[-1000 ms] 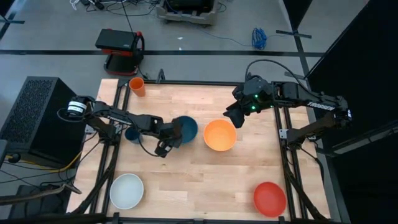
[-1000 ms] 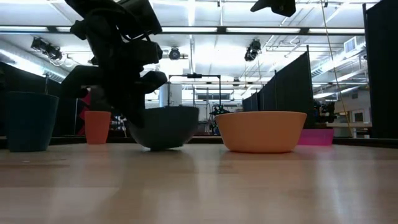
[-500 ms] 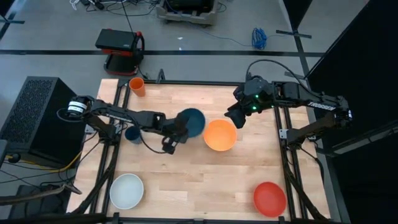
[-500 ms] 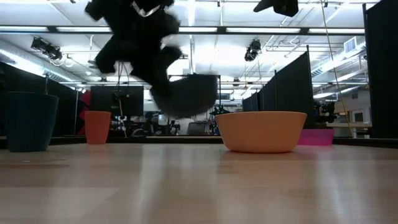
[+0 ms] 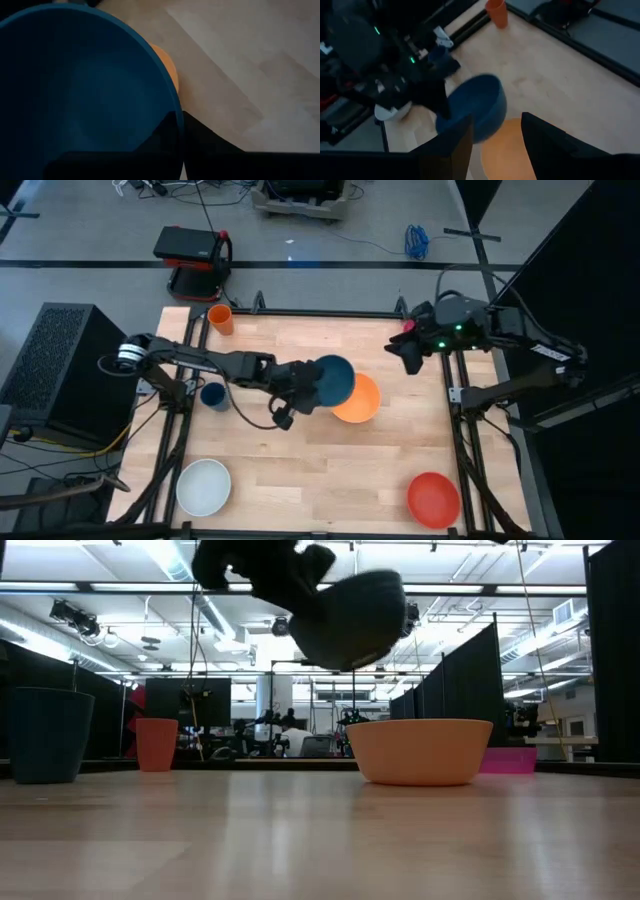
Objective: Nest bowls inside each other
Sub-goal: Stack the blue bowl into the light orange bowl
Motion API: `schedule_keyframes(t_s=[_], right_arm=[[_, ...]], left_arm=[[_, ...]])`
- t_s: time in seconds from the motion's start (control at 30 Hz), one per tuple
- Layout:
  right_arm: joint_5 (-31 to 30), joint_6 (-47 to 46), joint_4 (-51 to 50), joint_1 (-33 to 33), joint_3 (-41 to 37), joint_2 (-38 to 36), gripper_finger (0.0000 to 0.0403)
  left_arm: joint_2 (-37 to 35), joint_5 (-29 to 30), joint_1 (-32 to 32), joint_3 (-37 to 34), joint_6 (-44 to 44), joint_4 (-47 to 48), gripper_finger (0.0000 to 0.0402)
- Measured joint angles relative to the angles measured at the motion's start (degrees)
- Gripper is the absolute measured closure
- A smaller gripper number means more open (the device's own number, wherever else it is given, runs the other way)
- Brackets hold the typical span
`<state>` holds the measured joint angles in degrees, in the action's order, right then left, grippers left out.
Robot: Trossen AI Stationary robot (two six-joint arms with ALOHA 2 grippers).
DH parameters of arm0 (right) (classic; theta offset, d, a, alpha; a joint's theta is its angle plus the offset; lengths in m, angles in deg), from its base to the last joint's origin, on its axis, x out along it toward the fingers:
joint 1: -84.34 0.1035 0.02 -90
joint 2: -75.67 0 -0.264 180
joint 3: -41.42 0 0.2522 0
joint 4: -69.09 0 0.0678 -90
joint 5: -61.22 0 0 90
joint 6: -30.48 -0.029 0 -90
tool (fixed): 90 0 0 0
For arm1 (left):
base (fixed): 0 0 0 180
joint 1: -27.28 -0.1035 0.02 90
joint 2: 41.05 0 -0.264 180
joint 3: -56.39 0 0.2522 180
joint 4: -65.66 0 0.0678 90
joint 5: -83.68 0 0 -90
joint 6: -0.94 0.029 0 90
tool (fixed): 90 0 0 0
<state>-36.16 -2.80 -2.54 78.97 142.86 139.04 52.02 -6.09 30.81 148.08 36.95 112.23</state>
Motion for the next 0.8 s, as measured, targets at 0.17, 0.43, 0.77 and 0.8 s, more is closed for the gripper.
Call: schedule_keyframes(t_s=[0.17,0.43,0.77,0.8], right_arm=[[0.0,0.08,-0.12,0.0,0.0,-1.26,0.0255],[0.51,0.37,-1.72,0.04,0.0,-2.9,0.0259],[1.35,0.5,-3.09,0.12,0.0,-5.64,0.0256],[1.43,0.52,-3.23,0.13,0.0,-5.91,0.0256]], left_arm=[[7.93,-0.11,-0.02,9.53,2.55,4.75,0.0402],[16.46,-1.25,-0.84,19.78,3.29,11.35,0.0402],[23.28,-3.69,-2.05,25.72,4.21,15.36,0.0402],[23.96,-3.94,-2.17,26.32,4.3,15.76,0.0402]])
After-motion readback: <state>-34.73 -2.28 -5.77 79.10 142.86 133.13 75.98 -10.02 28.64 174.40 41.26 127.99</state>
